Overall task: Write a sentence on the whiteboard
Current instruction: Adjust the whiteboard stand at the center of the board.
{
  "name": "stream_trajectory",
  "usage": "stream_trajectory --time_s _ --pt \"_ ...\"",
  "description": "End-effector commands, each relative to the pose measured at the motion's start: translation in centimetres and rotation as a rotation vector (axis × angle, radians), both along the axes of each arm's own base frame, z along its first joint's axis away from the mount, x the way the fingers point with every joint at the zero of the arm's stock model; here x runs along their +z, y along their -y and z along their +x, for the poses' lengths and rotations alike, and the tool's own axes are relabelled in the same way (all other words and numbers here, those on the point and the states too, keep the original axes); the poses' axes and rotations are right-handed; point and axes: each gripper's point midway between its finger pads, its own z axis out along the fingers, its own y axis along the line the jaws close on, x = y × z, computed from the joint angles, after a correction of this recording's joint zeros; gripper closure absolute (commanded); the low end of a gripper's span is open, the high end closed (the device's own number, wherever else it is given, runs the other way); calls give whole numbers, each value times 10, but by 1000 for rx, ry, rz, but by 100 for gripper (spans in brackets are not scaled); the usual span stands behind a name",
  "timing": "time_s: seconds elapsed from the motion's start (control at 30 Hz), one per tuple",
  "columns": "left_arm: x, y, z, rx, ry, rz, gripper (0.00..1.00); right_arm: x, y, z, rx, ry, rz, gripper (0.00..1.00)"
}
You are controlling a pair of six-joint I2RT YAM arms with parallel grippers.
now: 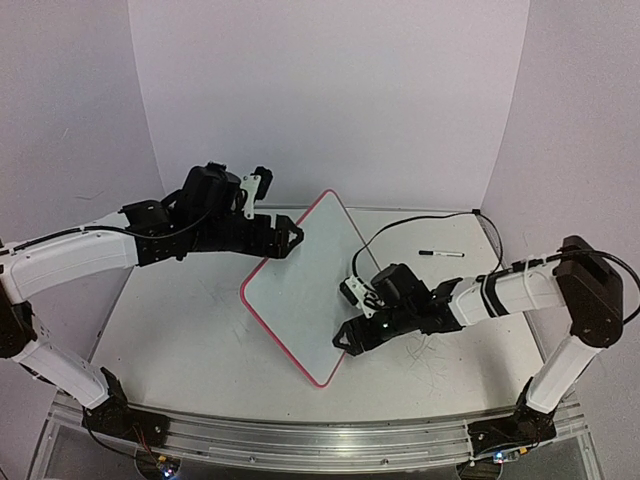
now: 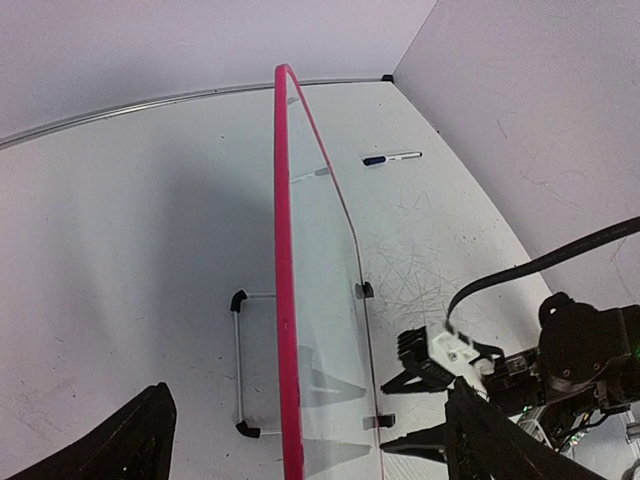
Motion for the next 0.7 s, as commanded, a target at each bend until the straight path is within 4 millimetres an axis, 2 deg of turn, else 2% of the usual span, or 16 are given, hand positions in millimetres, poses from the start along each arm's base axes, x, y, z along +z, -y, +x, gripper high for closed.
stream_trajectory --time_s 0.0,0.13,0.2,0.4,0.57,0.67 --pt "23 -3 11 -11 43 15 5 65 51 54 -173 256 -58 23" --pt "25 -5 16 -4 52 24 5 72 97 80 -185 340 -180 20" --pt "26 -3 17 -7 53 23 5 66 106 89 -134 357 -221 24" --pt "25 2 18 -25 43 17 4 36 93 90 127 391 -328 27" --pt "23 7 16 -50 34 12 4 6 87 104 172 352 -359 29" --pt "23 7 14 -58 39 11 3 -8 83 113 164 321 -361 35"
